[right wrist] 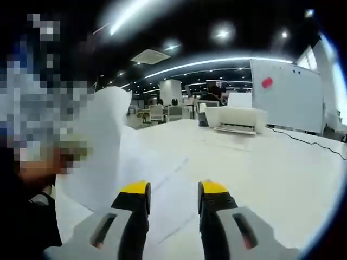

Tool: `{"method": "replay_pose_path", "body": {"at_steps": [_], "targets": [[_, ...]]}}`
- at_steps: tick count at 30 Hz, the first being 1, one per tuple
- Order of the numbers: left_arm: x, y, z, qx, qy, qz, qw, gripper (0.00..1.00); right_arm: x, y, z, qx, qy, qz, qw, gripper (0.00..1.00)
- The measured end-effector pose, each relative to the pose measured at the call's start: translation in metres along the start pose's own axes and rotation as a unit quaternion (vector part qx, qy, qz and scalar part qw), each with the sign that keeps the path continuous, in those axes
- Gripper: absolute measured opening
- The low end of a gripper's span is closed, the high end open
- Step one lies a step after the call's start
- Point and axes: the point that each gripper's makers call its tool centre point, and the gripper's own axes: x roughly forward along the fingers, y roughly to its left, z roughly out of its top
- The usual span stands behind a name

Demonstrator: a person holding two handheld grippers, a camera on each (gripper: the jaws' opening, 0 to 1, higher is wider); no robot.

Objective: Organize the stack of printing papers by aligning and flattening the scattered papers on the table

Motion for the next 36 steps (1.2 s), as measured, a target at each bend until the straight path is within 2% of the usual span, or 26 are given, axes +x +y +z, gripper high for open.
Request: {"method": "replay_pose_path", "body": {"at_steps": [3,7,11,15,26,36], "targets": [[0.000,0.000,0.000,0.000,0.000,0.000,1.0000,0.06,0.004,-0.006,-0.003,0.004,0.011,-0.003,0.9999,0.32],[0.000,-0.001,0.000,0.000,0.000,0.000,1.0000,0.06,0.010,0.002,-0.010,0.002,0.029,-0.004,0.9996,0.35],[0.000,-0.002,-0.001,-0.001,0.001,0.000,1.0000,0.06,0.016,-0.002,-0.017,0.006,0.050,0.000,0.9987,0.37],[0.000,-0.003,-0.001,-0.001,0.001,-0.001,1.0000,0.06,0.030,-0.008,-0.021,0.014,0.060,0.001,0.9981,0.38],[0.001,-0.004,-0.002,-0.002,0.004,-0.002,1.0000,0.06,0.049,0.000,-0.042,0.037,0.084,0.014,0.9957,0.42],[0.001,-0.004,-0.003,-0.003,0.004,-0.003,1.0000,0.06,0.063,0.001,-0.054,0.025,0.096,0.011,0.9950,0.57]]}}
